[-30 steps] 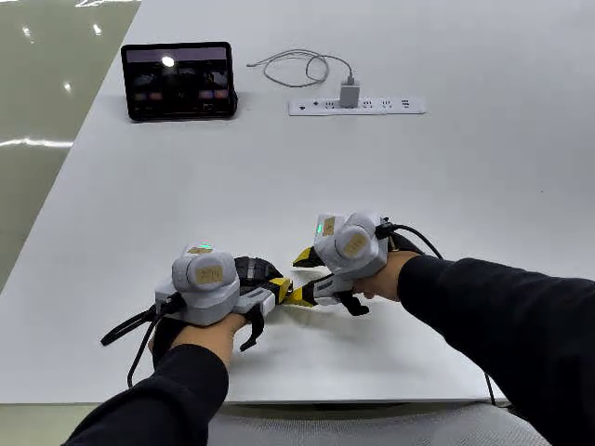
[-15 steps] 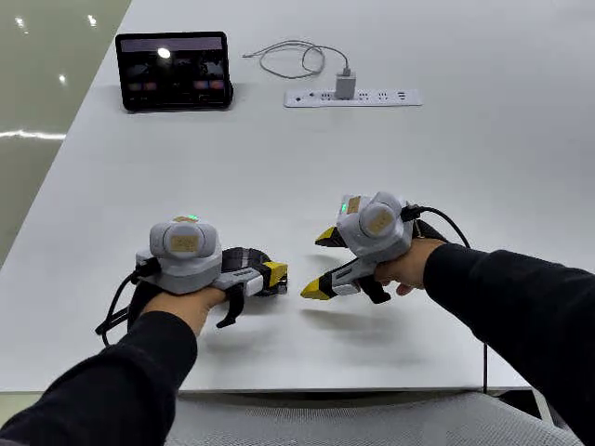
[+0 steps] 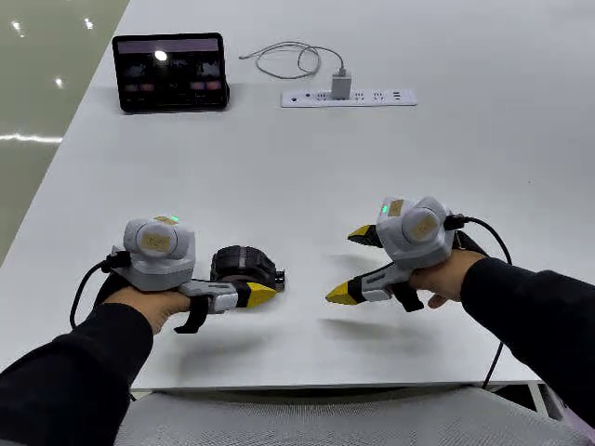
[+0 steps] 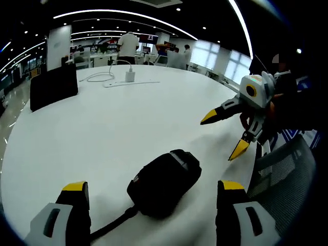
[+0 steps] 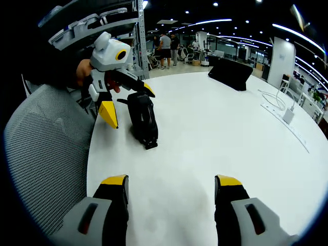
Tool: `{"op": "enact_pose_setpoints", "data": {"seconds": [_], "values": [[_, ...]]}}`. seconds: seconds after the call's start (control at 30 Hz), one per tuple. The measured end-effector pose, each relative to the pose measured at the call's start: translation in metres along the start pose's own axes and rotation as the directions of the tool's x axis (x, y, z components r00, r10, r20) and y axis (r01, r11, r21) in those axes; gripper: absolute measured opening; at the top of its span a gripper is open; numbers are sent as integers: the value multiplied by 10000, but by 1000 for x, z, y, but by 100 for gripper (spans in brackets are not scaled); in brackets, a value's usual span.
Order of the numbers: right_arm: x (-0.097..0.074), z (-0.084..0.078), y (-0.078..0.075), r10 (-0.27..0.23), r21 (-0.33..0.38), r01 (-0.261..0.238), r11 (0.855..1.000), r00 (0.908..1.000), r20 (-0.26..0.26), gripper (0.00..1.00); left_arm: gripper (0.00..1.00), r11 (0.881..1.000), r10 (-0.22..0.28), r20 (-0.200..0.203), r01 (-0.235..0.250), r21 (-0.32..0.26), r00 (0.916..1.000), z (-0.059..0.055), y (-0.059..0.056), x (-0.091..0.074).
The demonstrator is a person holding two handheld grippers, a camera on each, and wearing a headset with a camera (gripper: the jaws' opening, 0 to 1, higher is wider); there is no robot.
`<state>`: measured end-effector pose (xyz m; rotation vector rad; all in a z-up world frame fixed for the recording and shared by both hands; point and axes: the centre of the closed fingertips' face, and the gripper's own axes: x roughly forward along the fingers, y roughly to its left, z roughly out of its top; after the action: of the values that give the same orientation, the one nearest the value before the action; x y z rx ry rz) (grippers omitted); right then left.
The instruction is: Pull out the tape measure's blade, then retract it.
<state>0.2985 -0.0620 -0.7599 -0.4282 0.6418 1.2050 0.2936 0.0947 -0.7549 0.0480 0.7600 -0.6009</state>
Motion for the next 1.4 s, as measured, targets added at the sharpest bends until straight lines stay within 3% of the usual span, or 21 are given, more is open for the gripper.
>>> {"op": "enact_pose_setpoints", "data": {"seconds": [0.03, 0.07, 0.13, 0.27, 0.63, 0.97, 1.07, 1.2, 1.27, 1.3, 1.4], "values": [[-5, -2, 1, -52, 51, 51, 10000, 10000, 67, 65, 100, 9975, 271, -436, -241, 668, 9987, -6, 6, -4], [-7, -3, 0, -121, 85, 120, 9999, 9999, 101, 66, 100, 9920, 352, -431, -297, 1223, 9984, -7, 8, -5], [-13, -8, 0, -242, 166, 241, 9996, 9997, 83, 67, 100, 9877, 192, -256, -149, 1557, 9995, -6, 6, -8], [-24, -16, 0, -434, 322, 432, 9985, 9990, 68, 71, 100, 9938, -183, -321, 217, 1087, 9993, -11, 8, -13], [-52, -41, -3, -1036, 763, 1038, 9917, 9946, -64, 85, 100, 9913, -751, 43, 742, 1089, 9972, -14, 13, -33], [-85, -66, -12, -1501, 1200, 1491, 9815, 9887, -9, 94, 100, 9962, -503, 120, 493, 721, 9987, -21, 33, -56], [-96, -75, -12, -1612, 1093, 1622, 9807, 9868, -178, 97, 100, 9957, -515, 117, 505, 773, 9986, -23, 31, -61], [-117, -78, -17, -2015, 1351, 1993, 9706, 9795, 24, 100, 100, 9942, -568, 314, 536, 933, 9979, -23, 26, -68], [-123, -80, -16, -2074, 1420, 2054, 9683, 9783, -7, 100, 100, 9941, -266, 493, 212, 1065, 9984, -22, 33, -69], [-128, -82, -14, -2126, 1441, 2108, 9668, 9771, -30, 100, 100, 9953, -275, 296, 246, 939, 9992, -26, 35, -70], [-137, -85, -13, -2355, 1428, 2343, 9616, 9718, -92, 100, 100, 9951, -313, 416, 273, 949, 9986, -26, 37, -74]]}}
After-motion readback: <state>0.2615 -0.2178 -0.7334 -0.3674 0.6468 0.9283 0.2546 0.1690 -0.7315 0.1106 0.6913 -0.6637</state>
